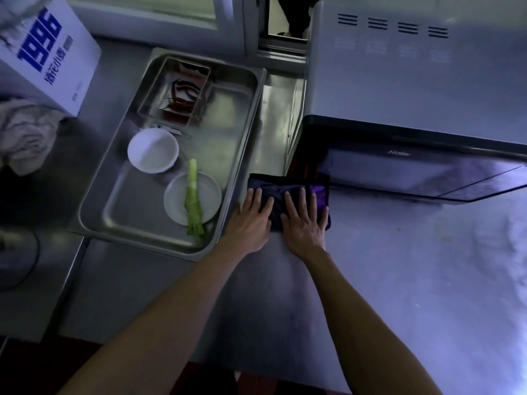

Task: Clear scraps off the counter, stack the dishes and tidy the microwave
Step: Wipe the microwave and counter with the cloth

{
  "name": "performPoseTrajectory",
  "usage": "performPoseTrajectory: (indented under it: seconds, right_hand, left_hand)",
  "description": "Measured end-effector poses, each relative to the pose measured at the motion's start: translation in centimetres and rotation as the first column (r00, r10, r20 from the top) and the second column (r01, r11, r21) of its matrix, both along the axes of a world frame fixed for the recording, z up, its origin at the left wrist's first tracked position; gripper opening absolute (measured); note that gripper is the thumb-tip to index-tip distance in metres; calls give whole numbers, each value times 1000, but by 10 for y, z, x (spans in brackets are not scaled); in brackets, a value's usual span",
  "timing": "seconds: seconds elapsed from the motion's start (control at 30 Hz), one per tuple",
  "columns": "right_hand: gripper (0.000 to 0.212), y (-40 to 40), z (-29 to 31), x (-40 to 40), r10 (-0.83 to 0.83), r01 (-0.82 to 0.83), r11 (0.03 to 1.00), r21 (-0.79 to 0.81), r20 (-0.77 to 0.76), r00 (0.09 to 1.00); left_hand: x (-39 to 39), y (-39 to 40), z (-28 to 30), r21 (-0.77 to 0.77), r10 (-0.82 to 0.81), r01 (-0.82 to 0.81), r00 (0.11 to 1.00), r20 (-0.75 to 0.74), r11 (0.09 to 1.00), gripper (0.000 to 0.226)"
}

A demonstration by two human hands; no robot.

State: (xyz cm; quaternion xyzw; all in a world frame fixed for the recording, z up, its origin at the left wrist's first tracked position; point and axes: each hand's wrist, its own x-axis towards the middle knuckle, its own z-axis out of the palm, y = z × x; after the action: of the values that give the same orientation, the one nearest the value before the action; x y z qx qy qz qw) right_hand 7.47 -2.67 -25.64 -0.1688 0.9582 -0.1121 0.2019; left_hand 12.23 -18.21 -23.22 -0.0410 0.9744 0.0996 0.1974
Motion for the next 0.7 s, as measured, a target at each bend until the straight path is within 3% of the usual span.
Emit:
performPoseTrajectory:
  seconds: [0.37,0.7]
  right_hand:
    - [59,31,-3,-16,-4,3,999,-43,-13,1000]
    - [59,131,2,-42,-33,33,999,-24,0,999]
  left_hand:
    - [-30,18,11,-55,-28,34,993,112,998,65]
    - [-61,118,12,-62,-25,34,988,152,997,65]
